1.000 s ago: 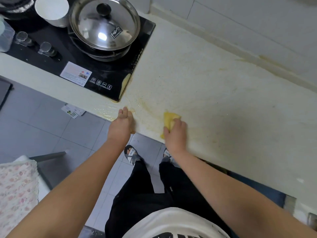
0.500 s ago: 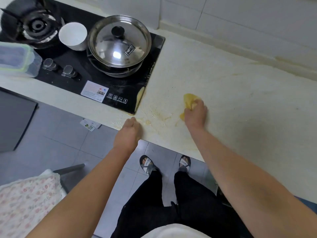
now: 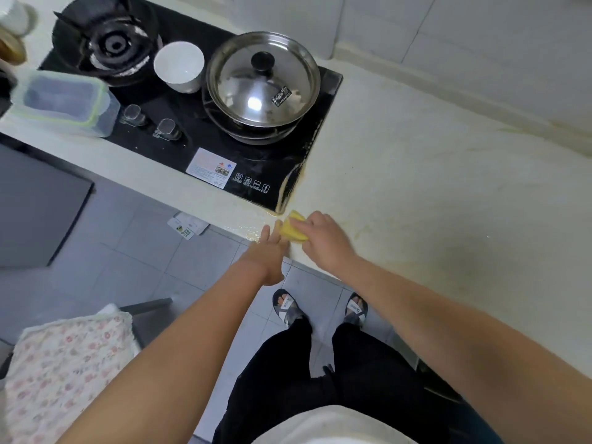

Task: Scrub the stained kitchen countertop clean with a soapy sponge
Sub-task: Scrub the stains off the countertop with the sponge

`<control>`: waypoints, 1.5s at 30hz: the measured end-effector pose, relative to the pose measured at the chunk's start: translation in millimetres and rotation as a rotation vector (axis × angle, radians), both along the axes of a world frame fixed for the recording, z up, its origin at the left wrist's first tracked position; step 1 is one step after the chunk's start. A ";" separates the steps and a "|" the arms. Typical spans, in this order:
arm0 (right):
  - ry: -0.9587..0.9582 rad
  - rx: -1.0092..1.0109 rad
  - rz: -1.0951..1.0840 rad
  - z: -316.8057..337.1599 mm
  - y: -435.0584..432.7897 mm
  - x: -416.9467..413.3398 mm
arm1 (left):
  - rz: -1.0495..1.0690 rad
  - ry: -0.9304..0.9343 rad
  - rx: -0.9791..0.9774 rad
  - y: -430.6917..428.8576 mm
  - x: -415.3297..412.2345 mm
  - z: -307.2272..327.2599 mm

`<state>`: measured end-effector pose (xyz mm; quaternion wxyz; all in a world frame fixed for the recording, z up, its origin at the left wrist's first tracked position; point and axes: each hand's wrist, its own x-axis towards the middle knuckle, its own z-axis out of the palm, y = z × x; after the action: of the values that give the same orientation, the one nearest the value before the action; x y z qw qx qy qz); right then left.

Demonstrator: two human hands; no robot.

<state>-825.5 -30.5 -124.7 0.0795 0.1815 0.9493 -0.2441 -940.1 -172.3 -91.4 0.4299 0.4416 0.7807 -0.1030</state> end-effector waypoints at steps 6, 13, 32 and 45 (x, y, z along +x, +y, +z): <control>-0.007 0.187 -0.199 12.5 58.6 82.8 | -0.027 0.079 0.065 -3.9 3.7 0.1; -0.155 0.199 -0.877 14.9 60.0 122.7 | -0.002 0.071 0.058 -0.2 4.7 1.9; 0.130 0.192 0.036 15.1 -29.6 -47.6 | 0.641 0.084 0.500 -53.8 -0.4 16.4; 0.066 0.180 0.139 14.0 44.2 60.3 | 0.631 0.121 0.452 -71.5 -1.3 -9.7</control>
<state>-765.2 13.7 -110.7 0.0482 0.1136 0.9797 -0.1577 -941.4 -243.8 -101.1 0.2856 0.2564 0.9051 0.1828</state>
